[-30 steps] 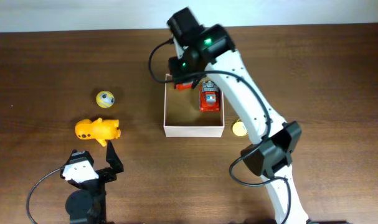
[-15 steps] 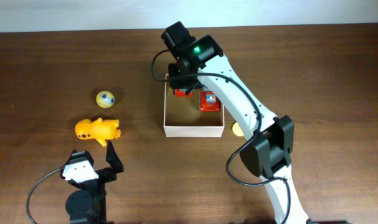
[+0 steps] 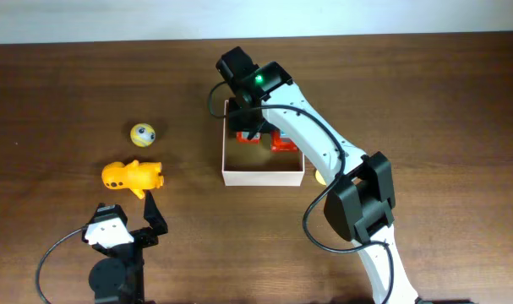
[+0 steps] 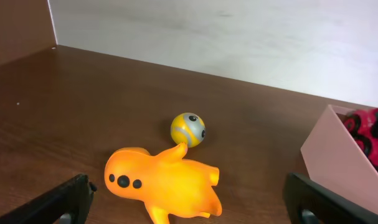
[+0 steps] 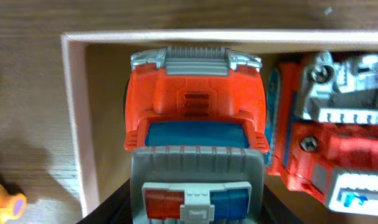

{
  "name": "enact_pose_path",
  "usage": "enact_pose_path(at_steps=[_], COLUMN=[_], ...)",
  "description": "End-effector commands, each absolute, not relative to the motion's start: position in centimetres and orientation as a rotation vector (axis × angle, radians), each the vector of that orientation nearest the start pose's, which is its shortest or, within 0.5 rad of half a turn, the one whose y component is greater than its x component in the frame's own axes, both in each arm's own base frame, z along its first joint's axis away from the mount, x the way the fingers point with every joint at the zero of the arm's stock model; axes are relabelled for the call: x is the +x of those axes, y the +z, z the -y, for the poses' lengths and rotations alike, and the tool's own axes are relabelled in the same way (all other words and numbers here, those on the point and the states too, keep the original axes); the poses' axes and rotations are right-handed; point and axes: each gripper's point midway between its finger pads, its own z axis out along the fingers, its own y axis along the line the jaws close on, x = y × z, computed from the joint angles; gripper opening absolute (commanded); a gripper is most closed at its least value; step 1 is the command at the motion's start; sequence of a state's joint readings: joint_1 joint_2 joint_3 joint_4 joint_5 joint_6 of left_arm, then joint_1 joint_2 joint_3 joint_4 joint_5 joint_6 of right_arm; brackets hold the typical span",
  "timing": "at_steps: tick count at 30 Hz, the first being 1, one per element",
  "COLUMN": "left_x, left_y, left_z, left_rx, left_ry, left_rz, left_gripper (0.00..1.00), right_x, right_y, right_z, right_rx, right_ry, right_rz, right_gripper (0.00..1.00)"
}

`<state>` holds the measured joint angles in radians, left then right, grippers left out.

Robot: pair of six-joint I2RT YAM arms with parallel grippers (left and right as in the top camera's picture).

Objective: Pack container
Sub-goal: 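Lower the held fire truck into the box's left side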

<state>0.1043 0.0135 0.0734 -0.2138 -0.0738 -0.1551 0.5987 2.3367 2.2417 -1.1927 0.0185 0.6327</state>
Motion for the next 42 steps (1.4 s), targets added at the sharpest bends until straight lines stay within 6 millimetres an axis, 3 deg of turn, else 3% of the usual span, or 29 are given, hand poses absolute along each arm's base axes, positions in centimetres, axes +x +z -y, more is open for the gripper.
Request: enact_pose_path(at_steps=[1, 14, 25, 34, 42], left_x=[23.7, 23.7, 23.7, 23.7, 23.7], left_y=[15.2, 15.2, 15.2, 15.2, 15.2], left_z=[-3.5, -3.5, -3.5, -3.5, -3.5], left_rx=[-0.268, -0.268, -0.268, -0.268, -0.268], left_ry=[0.013, 0.013, 0.013, 0.013, 0.013], left_rz=[-1.701, -1.701, -1.701, -1.701, -1.701], left_gripper=[0.99, 0.99, 0.99, 0.99, 0.99], right_x=[43.3, 42.7, 43.1, 43.1, 43.7], right_y=[11.1, 8.5, 8.0, 5.8, 5.9], right_z=[-29.9, -32.0, -32.2, -32.3, -32.5], right_rx=[0.054, -0.001, -0.001, -0.007, -0.005], right_ry=[0.222, 0.221, 0.225, 0.197, 0.209], right_rz=[-2.859, -2.876, -2.864, -2.894, -2.871], right_gripper=[0.44, 0.44, 0.44, 0.44, 0.44])
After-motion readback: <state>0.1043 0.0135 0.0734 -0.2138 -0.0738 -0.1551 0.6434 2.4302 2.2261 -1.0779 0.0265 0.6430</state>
